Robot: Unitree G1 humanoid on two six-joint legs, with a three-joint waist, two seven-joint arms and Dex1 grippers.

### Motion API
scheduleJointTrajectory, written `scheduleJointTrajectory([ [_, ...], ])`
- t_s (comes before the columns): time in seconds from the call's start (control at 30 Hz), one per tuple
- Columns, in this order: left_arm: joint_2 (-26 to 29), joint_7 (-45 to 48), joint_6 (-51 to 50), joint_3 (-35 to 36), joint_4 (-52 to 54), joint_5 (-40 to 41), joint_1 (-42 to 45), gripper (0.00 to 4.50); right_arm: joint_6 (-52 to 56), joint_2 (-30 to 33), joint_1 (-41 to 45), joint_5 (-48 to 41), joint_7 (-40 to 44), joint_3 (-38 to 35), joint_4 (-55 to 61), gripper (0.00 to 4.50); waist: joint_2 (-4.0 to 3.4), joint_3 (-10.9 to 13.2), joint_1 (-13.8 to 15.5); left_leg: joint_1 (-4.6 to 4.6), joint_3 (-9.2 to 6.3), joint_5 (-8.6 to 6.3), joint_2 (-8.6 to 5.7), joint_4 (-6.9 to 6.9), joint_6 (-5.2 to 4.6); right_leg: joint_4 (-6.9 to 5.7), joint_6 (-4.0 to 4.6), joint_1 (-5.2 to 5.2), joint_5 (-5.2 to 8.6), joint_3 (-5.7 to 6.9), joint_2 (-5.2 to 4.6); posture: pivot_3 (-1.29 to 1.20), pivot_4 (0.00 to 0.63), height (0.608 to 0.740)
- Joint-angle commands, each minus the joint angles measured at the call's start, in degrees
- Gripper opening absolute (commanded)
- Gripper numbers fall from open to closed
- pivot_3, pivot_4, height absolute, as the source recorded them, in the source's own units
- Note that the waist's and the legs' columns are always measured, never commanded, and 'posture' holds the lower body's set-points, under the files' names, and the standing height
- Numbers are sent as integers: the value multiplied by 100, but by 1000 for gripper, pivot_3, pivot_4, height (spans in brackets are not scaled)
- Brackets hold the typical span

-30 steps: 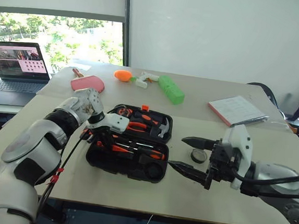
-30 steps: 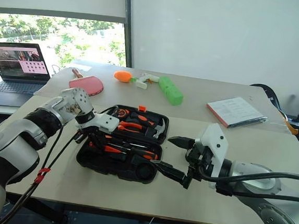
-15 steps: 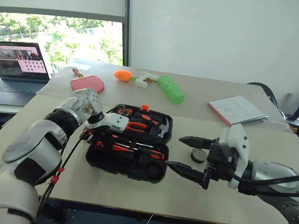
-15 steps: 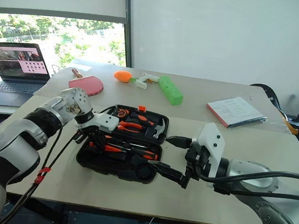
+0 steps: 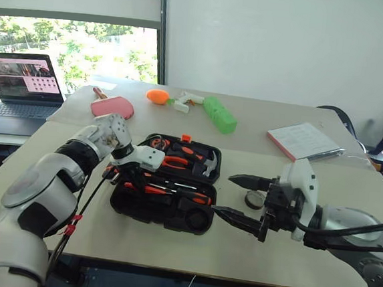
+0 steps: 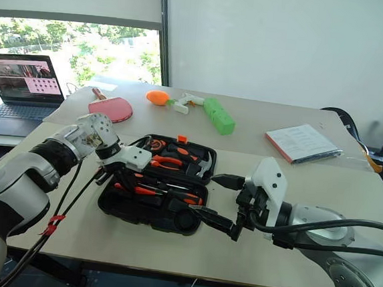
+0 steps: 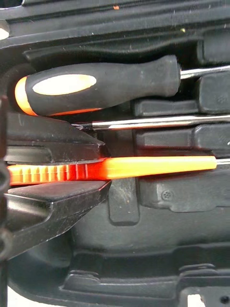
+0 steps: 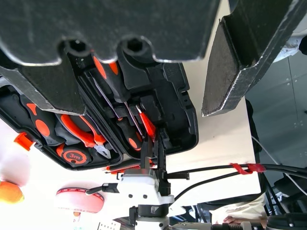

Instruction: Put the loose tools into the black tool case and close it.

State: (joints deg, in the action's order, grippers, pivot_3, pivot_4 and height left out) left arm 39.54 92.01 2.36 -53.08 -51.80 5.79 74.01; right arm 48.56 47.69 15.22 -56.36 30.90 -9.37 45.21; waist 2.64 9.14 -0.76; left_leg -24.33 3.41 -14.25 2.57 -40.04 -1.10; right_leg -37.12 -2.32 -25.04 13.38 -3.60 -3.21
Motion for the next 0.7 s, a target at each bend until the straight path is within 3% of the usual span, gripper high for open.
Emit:
scheduleJointTrajectory([
  [0.03, 198, 49, -178, -96, 152, 356, 199, 44, -180, -33, 76, 63, 3, -14, 77, 4500, 0, 0, -3, 0, 0, 0, 0, 0, 0, 0, 0, 0, 0, 0, 0, 0, 150, 738],
  [0.27, 941, 49, -1322, 119, 597, 1222, 345, 27, -188, -83, 154, 115, 69, 72, 4, 4500, 0, 0, -22, -1, -2, 0, 3, 1, 0, -3, 0, -6, 0, -1, 2, 0, 150, 738],
  [0.37, 1576, 49, -2407, 306, 817, 1619, 264, 27, -186, -122, 196, 67, 118, 100, -29, 4500, 0, 0, -26, -1, -1, 0, 2, 1, 0, -3, 0, -5, 0, -1, 2, 0, 150, 738],
  [0.5, 2487, 49, -3630, 571, 1444, 2143, -206, 27, -206, -111, 222, 95, 300, 147, -122, 4500, -2, 0, -89, 3, -4, 0, 8, 7, 0, -4, 1, -9, 2, -3, 5, 0, 150, 738],
  [0.7, 2952, 49, -4651, 1373, 1825, 2018, -1245, 27, -240, -142, 420, 179, 546, 324, -313, 4500, -2, 0, 18, 6, -1, 1, 8, -1, 1, -11, 3, -4, 3, 5, 2, 0, 150, 738],
])
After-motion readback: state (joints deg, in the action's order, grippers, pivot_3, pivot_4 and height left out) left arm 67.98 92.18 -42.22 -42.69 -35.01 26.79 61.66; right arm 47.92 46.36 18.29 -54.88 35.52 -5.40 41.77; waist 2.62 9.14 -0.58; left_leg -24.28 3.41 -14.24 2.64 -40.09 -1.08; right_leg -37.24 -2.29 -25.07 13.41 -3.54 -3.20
